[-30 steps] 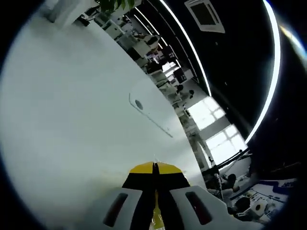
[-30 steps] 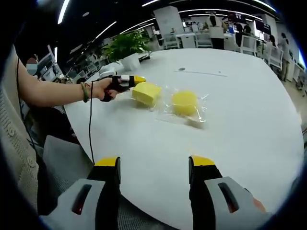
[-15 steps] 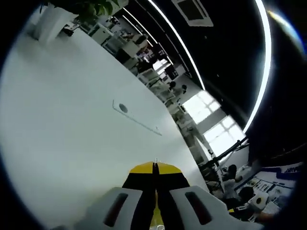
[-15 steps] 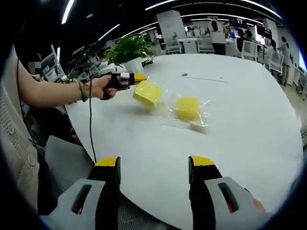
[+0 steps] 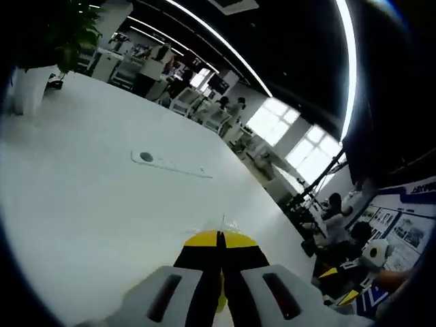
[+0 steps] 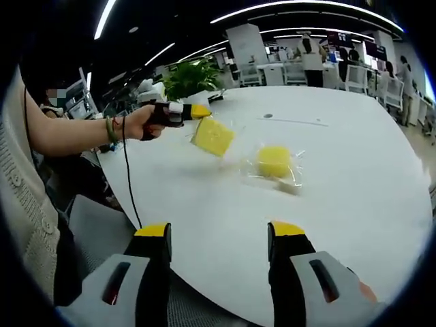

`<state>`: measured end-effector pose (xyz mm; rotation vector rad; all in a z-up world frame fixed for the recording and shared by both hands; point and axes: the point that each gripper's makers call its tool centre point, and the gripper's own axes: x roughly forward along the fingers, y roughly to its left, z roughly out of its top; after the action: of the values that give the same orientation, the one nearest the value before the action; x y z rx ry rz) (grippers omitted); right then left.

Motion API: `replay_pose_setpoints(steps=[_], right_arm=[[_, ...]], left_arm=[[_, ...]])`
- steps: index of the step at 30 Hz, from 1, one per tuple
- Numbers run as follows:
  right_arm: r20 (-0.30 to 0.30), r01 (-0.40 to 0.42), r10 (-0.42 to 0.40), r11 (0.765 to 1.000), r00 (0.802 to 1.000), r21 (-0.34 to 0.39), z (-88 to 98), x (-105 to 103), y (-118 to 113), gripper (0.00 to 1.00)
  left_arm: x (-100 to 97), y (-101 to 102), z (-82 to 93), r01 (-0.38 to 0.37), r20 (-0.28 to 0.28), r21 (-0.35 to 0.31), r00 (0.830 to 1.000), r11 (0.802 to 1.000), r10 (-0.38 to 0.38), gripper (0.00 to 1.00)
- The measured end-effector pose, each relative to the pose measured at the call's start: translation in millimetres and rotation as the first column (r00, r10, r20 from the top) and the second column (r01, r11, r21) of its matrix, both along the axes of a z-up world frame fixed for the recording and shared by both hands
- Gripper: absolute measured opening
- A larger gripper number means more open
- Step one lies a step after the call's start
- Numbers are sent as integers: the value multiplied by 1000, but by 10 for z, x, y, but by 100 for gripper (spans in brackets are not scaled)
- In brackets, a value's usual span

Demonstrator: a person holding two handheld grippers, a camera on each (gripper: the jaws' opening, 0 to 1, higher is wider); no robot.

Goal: Compare the silicone blocks by pressing each to a similar depth, holding the contact briefly, and releasing to observe deformation and rebound differences across the visible hardness samples.

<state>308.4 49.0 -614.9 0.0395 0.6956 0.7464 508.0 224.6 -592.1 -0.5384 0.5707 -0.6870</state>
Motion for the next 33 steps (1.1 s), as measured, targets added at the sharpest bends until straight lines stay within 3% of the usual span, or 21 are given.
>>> replay_pose_setpoints(steps=[14, 16, 21, 28, 33], right_arm=[[63, -16, 16, 1000, 998, 3, 148, 72, -40, 53], [72, -22, 22, 1000, 997, -4, 175, 111, -55, 52], [98, -54, 56, 998, 994, -23, 225, 211, -78, 52], [131, -118, 123, 992, 984, -46, 306, 350, -80, 53], [174, -168, 175, 984, 969, -56, 408, 493, -54, 53]], left_arm=[[-284, -129, 296, 86, 98, 109, 990, 990, -96, 0], [-325, -161, 334, 112, 135, 161, 982, 981, -134, 0], [-416, -280, 423, 163, 155, 198, 968, 967, -195, 0], [-496, -420, 580, 222, 167, 171, 954, 960, -250, 0], [-534, -496, 699, 256, 200, 194, 935, 947, -294, 0]])
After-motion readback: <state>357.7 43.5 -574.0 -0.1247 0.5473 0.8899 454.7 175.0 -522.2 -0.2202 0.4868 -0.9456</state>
